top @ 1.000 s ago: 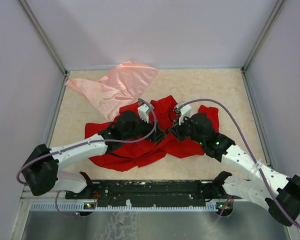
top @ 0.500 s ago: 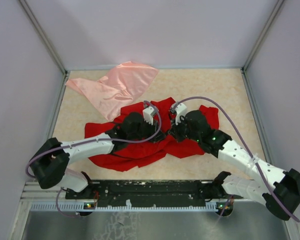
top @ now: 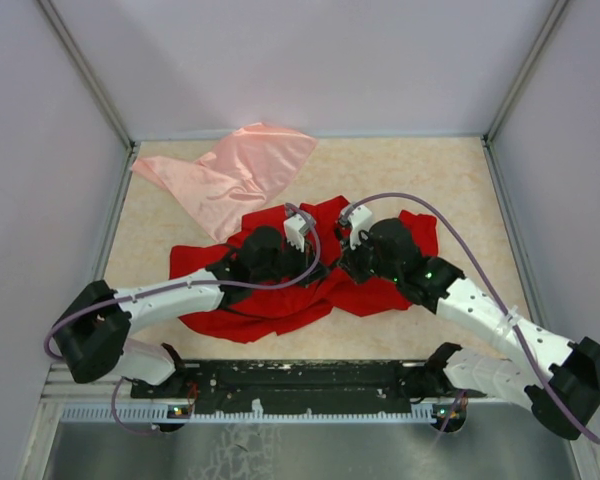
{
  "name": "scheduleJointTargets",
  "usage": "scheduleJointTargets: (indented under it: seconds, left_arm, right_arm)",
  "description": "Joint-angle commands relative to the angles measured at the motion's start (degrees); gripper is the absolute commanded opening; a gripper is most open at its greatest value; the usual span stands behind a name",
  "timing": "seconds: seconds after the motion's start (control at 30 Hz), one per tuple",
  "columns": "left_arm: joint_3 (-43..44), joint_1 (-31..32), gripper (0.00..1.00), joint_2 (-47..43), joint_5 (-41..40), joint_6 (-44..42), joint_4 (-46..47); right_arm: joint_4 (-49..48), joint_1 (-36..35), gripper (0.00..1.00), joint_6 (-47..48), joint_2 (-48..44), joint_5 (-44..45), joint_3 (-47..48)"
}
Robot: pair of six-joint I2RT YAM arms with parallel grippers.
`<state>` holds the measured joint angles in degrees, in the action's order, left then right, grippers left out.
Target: Zip up the jacket
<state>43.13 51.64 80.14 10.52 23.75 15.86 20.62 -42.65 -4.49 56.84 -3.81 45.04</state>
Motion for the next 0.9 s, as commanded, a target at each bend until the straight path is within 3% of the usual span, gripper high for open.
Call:
scheduleJointTargets:
  seconds: [0.0, 0.23, 0.6, 0.87]
  left_arm:
    - [-1.04, -0.06, 0.00, -1.39, -0.32, -1.34, -0.92]
    - [-1.21, -0.05, 0.00, -1.19, -0.74, -1.55, -1.49]
    - [-4.32, 0.99, 0.00, -3.92, -3.53, -3.68, -9.85]
    - [-7.63, 1.00, 0.00, -9.25, -12.43, -4.91, -15.87]
  right_arm:
    - [-1.33, -0.50, 0.05, 1.19, 0.09, 0.36, 3.08]
    - [-0.27, -0.50, 0.00, 1.76, 0.11, 1.38, 3.62]
    - [-2.19, -0.46, 0.00, 2.89, -4.16, 27.24, 4.41]
    - [-2.46, 0.44, 0.00, 2.67, -2.56, 35.05, 5.81]
